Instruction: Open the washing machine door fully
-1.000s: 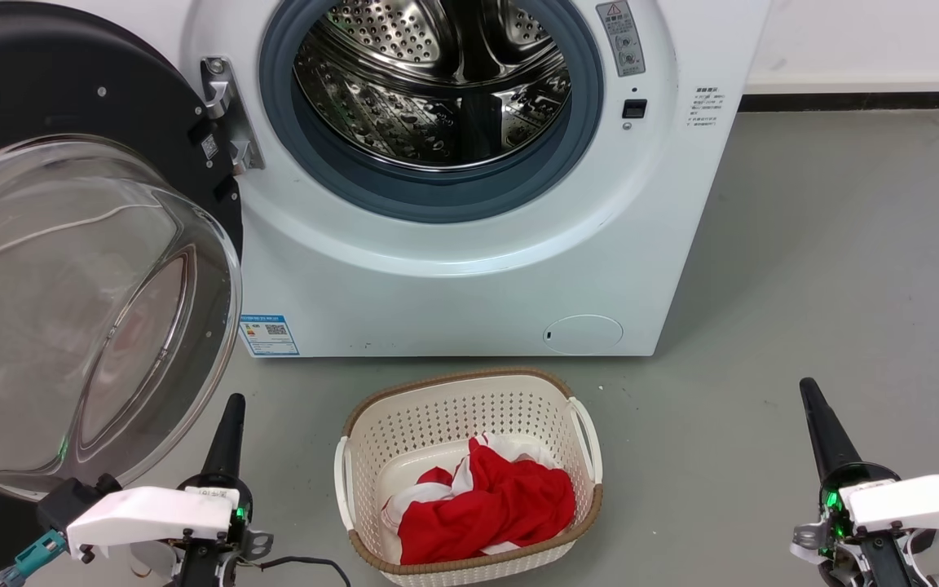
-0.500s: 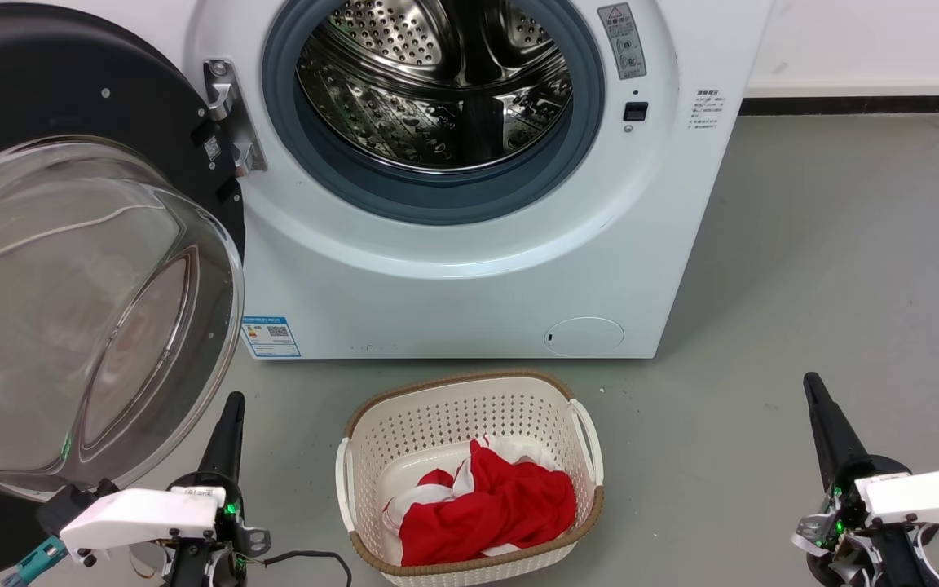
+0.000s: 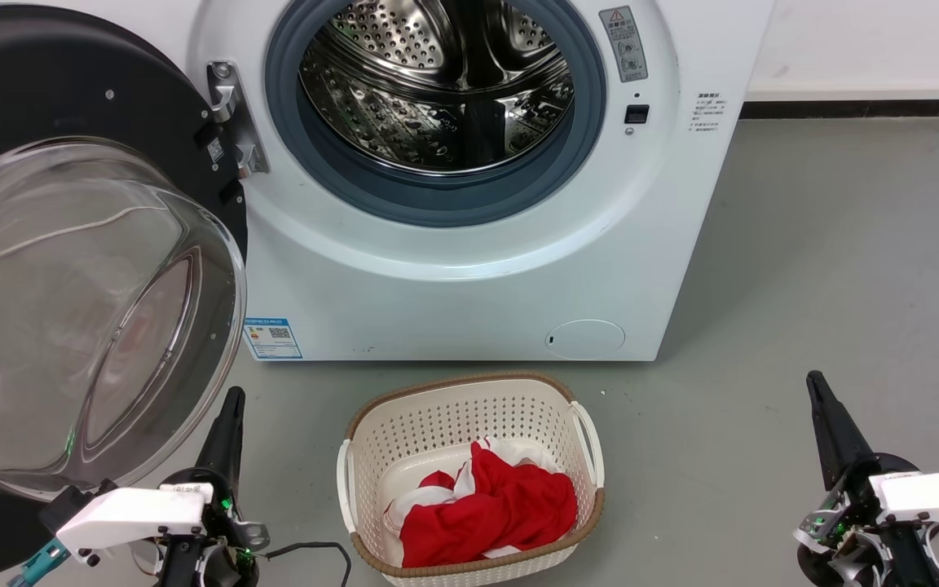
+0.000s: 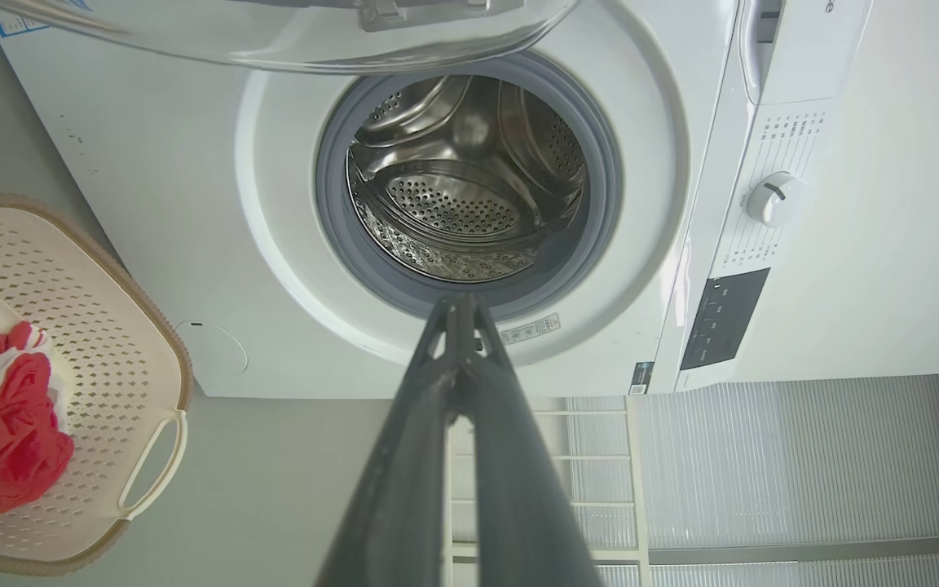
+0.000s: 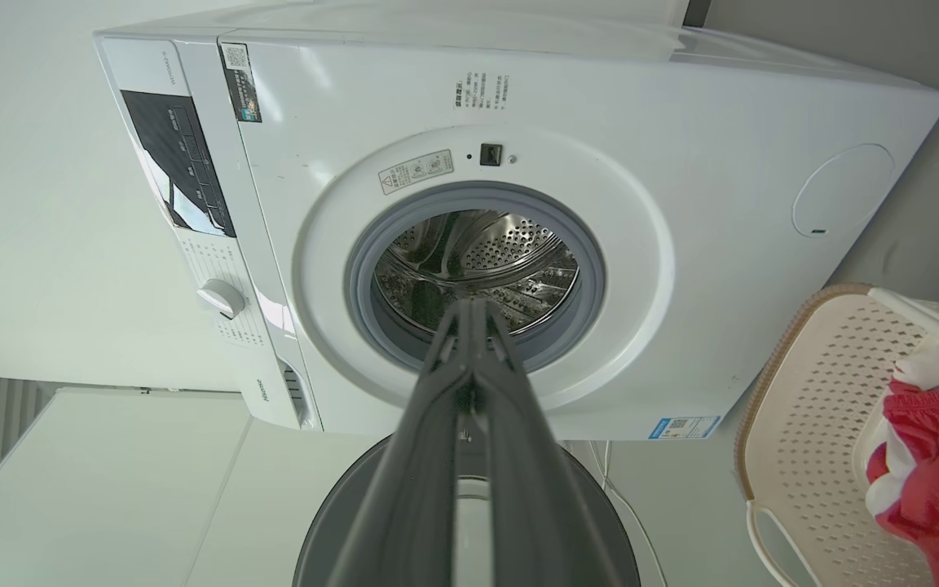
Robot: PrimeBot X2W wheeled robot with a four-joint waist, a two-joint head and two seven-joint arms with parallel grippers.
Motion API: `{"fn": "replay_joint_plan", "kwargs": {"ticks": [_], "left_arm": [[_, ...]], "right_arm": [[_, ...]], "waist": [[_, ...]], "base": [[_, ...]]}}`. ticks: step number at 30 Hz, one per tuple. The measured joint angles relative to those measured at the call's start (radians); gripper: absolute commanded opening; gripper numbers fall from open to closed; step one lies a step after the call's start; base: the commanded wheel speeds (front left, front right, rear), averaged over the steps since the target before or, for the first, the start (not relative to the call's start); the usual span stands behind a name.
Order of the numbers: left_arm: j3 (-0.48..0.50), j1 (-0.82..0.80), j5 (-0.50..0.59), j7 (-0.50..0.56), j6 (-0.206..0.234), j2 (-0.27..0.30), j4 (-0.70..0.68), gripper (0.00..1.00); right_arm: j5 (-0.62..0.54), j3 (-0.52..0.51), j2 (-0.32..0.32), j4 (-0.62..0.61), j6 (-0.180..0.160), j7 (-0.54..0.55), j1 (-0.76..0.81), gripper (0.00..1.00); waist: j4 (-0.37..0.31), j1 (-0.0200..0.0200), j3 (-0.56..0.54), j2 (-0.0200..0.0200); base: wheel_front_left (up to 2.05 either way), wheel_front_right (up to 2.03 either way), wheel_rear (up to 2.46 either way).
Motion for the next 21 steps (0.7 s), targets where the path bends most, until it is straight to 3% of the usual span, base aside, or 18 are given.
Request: {"fn": "replay_joint_plan", "kwargs": {"ticks": [11,21], "left_arm": [[0.007,-0.003,-0.074,0.019,-0.008,-0.001,0.008,0.0],[0.007,-0.004,-0.077,0.02,-0.008,-0.001,0.008,0.0]], "right_arm": [[0.071,-0.01,0.002,0.01,0.0,0.014,-0.011,0.0],[0.072,-0.015,0.004,0.011,0.0,0.02,-0.012,0.0]], "waist": [[0.002,0.0,-0.004,0.0],[0.002,0.0,-0.004,0.0]], "base": [[0.0,0.0,0.0],[0.0,0.0,0.0]]}}
